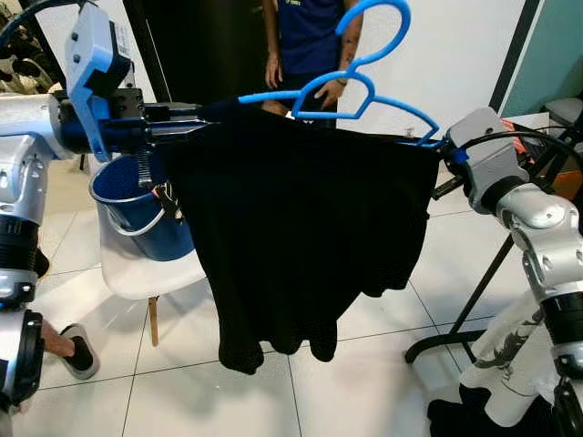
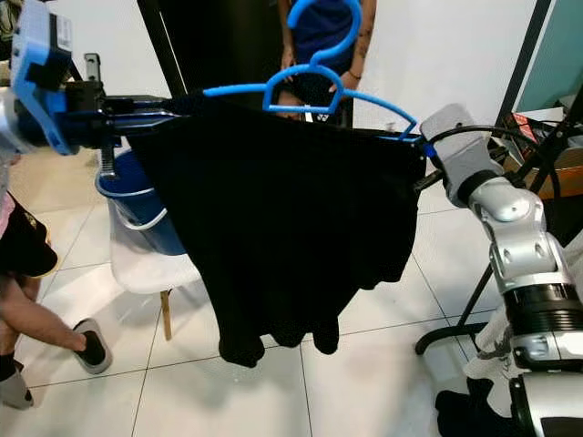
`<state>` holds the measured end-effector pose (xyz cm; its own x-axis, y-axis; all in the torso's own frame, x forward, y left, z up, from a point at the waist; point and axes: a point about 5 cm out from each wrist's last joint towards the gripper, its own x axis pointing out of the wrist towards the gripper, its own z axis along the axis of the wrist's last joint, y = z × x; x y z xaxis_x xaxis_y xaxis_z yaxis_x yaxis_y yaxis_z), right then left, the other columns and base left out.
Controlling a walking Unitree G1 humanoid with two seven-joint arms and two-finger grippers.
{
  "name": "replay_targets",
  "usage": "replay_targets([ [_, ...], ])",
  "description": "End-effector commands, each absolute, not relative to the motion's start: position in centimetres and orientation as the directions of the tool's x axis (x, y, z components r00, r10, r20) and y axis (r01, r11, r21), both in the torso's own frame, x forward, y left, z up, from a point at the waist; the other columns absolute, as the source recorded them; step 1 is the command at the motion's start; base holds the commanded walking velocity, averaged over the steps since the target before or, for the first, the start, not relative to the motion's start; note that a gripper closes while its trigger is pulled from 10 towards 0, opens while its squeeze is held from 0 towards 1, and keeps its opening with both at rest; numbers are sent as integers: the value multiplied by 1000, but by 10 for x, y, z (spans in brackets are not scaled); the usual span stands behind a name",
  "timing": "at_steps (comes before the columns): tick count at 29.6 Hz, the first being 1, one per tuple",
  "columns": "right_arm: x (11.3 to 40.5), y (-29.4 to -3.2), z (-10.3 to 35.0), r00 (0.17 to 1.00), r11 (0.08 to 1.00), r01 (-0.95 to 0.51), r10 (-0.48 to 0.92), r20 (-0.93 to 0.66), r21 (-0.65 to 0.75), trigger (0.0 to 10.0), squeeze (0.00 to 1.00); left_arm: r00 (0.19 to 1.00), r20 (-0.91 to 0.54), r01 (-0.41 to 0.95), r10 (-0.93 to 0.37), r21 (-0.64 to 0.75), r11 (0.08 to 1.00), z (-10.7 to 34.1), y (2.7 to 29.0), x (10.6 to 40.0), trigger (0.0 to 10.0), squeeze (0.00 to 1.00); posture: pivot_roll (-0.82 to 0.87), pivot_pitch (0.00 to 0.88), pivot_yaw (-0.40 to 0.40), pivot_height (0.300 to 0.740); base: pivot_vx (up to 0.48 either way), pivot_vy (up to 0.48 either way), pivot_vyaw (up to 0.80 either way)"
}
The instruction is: Hang hanger
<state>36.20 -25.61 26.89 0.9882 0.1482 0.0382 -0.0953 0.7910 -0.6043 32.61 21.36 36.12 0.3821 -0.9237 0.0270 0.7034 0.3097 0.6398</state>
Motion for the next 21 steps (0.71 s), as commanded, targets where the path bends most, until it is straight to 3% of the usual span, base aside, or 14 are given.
replay_targets([
  [1, 362, -274, 262, 998, 820, -53, 69, 7, -570, 0, 0, 436, 34, 664, -899, 662, 347, 371, 235, 317, 10000, 0, -41, 0, 56, 740, 0, 0, 0],
  [14, 361, -267, 267, 989, 806, -114, 146, 8, -580, 0, 0, 504, -79, 641, -860, 701, 311, 355, 238, 322, 10000, 0, -44, 0, 54, 740, 0, 0, 0],
  [20, 358, -253, 270, 963, 765, -223, 268, -15, -604, 0, 0, 516, -105, 640, -850, 707, 301, 347, 234, 326, 10000, 0, -50, 0, 55, 740, 0, 0, 0],
  [21, 356, -244, 271, 938, 743, -294, 346, -32, -602, 0, 0, 520, -101, 636, -848, 709, 305, 344, 231, 328, 10000, 0, -56, 0, 56, 740, 0, 0, 0],
])
